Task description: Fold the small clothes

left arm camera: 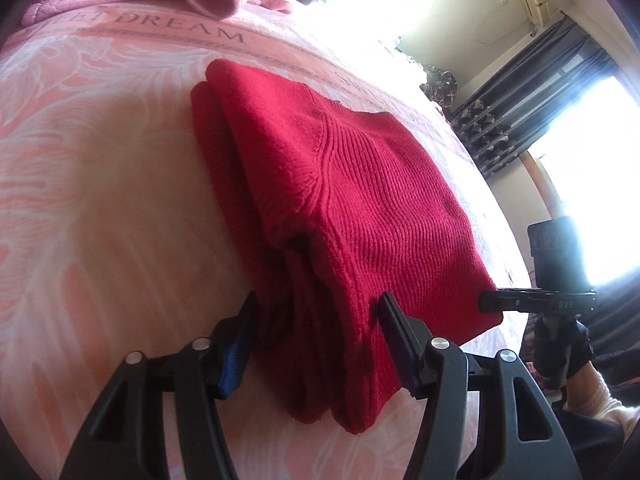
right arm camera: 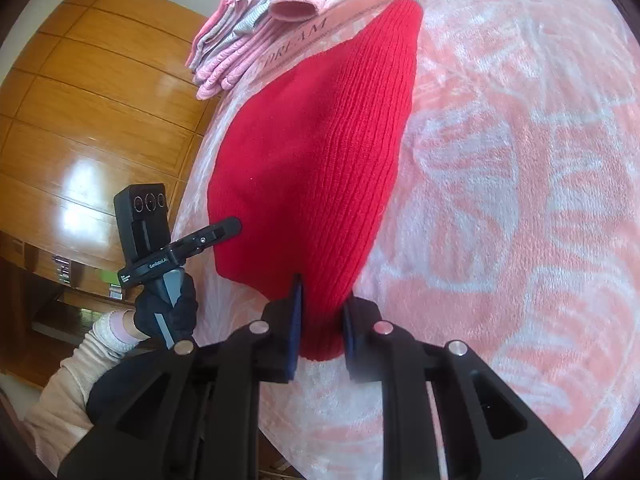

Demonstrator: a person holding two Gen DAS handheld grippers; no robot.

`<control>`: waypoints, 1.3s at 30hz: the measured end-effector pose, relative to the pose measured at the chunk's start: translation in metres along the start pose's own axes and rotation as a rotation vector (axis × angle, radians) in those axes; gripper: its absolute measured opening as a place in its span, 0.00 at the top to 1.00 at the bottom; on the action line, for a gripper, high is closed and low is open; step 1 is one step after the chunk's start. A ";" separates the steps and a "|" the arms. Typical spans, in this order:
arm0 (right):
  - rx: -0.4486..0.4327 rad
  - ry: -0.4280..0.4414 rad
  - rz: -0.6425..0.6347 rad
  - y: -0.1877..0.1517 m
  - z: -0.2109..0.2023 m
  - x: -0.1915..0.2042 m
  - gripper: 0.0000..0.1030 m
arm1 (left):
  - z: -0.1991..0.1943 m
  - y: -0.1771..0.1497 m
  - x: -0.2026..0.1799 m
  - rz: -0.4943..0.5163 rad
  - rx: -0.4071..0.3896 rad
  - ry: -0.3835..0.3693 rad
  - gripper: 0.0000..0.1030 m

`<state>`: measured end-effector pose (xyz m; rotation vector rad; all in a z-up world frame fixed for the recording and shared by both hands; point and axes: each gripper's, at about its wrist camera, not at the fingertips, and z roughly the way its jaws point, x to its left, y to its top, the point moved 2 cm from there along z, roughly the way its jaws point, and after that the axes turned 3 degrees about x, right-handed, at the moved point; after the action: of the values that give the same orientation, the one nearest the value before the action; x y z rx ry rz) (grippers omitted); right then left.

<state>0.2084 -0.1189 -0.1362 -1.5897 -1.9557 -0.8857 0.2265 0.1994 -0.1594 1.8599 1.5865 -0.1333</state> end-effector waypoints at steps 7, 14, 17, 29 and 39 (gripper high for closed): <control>0.028 -0.056 0.017 0.002 0.028 -0.014 0.83 | 0.003 -0.010 0.006 0.058 0.000 0.033 0.41; 0.002 -0.085 -0.020 0.004 0.037 -0.009 0.82 | 0.009 -0.012 0.001 0.111 -0.024 0.069 0.39; -0.015 -0.084 -0.005 0.003 0.038 -0.010 0.81 | 0.007 -0.011 0.001 0.069 -0.029 0.065 0.39; -0.148 -0.422 -0.066 0.005 -0.023 0.038 0.36 | -0.053 -0.026 -0.019 -0.044 -0.091 0.192 0.30; -0.199 -0.636 -0.177 -0.019 -0.070 0.120 0.15 | -0.137 -0.027 -0.089 -0.037 -0.164 0.359 0.23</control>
<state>0.1608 -0.0918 -0.0071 -2.0180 -2.5346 -0.7072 0.1329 0.2008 -0.0233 1.7976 1.8091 0.3227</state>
